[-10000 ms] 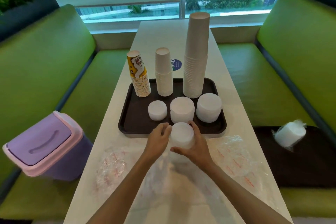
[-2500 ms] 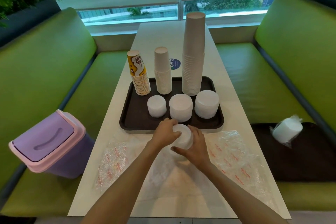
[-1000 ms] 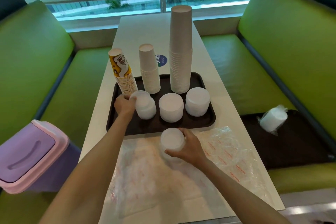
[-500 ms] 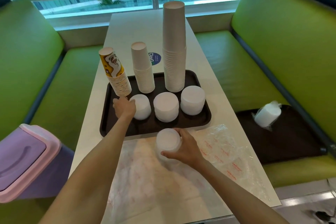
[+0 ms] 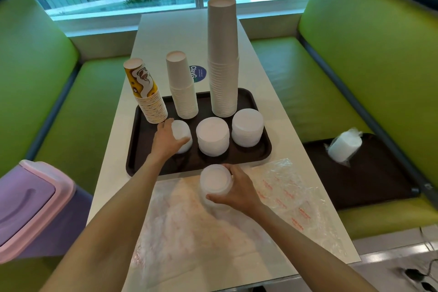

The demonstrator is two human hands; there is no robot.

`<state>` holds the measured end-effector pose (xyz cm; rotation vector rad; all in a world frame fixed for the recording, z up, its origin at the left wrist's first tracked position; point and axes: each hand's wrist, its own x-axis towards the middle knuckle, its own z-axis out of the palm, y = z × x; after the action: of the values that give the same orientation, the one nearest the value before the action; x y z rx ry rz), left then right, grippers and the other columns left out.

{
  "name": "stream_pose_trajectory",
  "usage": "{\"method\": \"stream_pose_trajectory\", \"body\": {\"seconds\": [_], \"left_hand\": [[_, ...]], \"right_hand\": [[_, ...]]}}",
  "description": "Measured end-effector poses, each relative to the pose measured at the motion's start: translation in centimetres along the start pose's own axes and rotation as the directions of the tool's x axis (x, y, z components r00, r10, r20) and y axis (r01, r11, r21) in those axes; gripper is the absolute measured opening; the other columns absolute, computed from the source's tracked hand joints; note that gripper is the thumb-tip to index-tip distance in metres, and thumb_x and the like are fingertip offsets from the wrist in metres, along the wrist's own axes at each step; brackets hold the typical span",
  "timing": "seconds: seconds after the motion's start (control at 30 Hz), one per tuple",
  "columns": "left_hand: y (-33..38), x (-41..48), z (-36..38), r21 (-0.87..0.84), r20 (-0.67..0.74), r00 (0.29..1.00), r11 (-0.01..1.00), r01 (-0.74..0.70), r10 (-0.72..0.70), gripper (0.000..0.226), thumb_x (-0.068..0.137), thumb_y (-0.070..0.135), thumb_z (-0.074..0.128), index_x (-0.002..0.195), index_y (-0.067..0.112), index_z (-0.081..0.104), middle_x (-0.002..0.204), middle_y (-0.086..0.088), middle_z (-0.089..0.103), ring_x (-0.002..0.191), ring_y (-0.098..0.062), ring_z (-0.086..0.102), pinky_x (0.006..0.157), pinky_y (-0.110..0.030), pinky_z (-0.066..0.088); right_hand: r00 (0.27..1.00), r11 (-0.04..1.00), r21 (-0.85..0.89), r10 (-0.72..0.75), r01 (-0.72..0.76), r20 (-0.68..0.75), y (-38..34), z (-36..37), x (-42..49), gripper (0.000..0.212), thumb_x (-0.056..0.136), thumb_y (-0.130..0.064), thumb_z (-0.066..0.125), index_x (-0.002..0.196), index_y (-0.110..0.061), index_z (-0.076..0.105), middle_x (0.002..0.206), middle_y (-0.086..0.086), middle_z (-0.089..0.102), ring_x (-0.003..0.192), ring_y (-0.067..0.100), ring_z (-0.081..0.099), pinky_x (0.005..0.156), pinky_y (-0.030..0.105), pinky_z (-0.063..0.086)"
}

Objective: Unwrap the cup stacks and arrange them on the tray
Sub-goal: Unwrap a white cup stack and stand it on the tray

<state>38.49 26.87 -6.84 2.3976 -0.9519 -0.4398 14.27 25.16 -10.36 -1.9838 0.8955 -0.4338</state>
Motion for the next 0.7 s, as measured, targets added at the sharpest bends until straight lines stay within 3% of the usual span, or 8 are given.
{"method": "stream_pose_trajectory", "body": {"seconds": [0.23,0.3,0.4,0.47,0.53,0.6,0.7], "left_hand": [[0.2,-0.2,-0.3,-0.023,0.027,0.999,0.999,0.026,-0.026,0.095,0.077,0.038,0.077,0.149,0.015,0.02,0.154,-0.012,0.023,0.14,-0.033,0.028,0.11,-0.05,0.031],[0.5,-0.8,-0.4,-0.055,-0.049,0.999,0.998,0.01,-0.013,0.094,0.078,0.038,0.075,0.149,0.015,0.019,0.155,-0.011,0.021,0.142,-0.033,0.024,0.112,-0.051,0.028],[1.3,-2.8,-0.8,-0.159,-0.26,0.965,0.987,-0.027,-0.016,0.072,0.086,0.028,0.069,0.145,0.012,0.031,0.151,-0.013,0.029,0.137,-0.031,0.032,0.11,-0.045,0.033],[1.7,-4.5,-0.7,-0.227,-0.37,0.929,0.971,-0.073,-0.017,0.052,0.089,0.02,0.064,0.136,0.009,0.044,0.139,-0.014,0.042,0.124,-0.029,0.047,0.101,-0.039,0.045],[1.8,-6.3,-0.4,-0.275,-0.384,0.923,0.955,-0.111,-0.004,0.033,0.09,0.013,0.06,0.123,0.008,0.056,0.124,-0.014,0.053,0.103,-0.023,0.058,0.084,-0.023,0.049],[1.8,-8.0,0.3,-0.313,-0.331,0.943,0.942,-0.124,0.014,0.022,0.091,0.008,0.058,0.112,0.006,0.062,0.113,-0.012,0.059,0.089,-0.015,0.058,0.07,-0.007,0.043],[1.9,-10.6,1.6,-0.397,-0.197,0.98,0.913,-0.093,0.014,0.017,0.091,0.009,0.059,0.107,0.006,0.063,0.103,-0.012,0.063,0.083,-0.011,0.057,0.065,-0.007,0.041]], "right_hand": [[1.0,1.0,-0.004,-0.008,0.008,0.005,0.1,0.0,0.1,0.08,0.061,-0.041,0.089,0.127,-0.021,0.048,0.124,-0.005,0.055,0.107,0.006,0.048,0.092,0.02,0.042],[1.0,1.0,-0.002,-0.017,0.017,0.003,0.2,0.0,0.0,0.081,0.061,-0.041,0.088,0.127,-0.02,0.048,0.125,-0.004,0.055,0.11,0.009,0.05,0.093,0.023,0.043],[1.0,1.0,0.003,-0.027,0.027,-0.012,0.4,0.2,-0.2,0.08,0.06,-0.042,0.089,0.127,-0.02,0.049,0.123,-0.003,0.056,0.111,0.012,0.052,0.094,0.028,0.045],[0.999,1.0,0.014,-0.028,0.028,-0.02,0.4,0.1,-0.2,0.079,0.06,-0.041,0.089,0.126,-0.021,0.05,0.122,-0.004,0.057,0.11,0.012,0.052,0.093,0.028,0.045],[0.999,0.999,0.021,-0.028,0.028,-0.018,0.4,0.1,-0.1,0.079,0.059,-0.042,0.089,0.125,-0.023,0.05,0.121,-0.005,0.057,0.109,0.011,0.053,0.093,0.027,0.046],[1.0,0.999,0.032,-0.02,0.02,-0.02,0.5,0.1,-0.2,0.081,0.057,-0.042,0.09,0.125,-0.023,0.051,0.121,-0.006,0.057,0.11,0.011,0.053,0.094,0.029,0.046],[1.0,0.999,0.038,-0.011,0.012,-0.026,0.5,0.3,-0.4,0.09,0.054,-0.043,0.091,0.131,-0.02,0.049,0.126,-0.004,0.055,0.115,0.013,0.052,0.098,0.027,0.043]]}}
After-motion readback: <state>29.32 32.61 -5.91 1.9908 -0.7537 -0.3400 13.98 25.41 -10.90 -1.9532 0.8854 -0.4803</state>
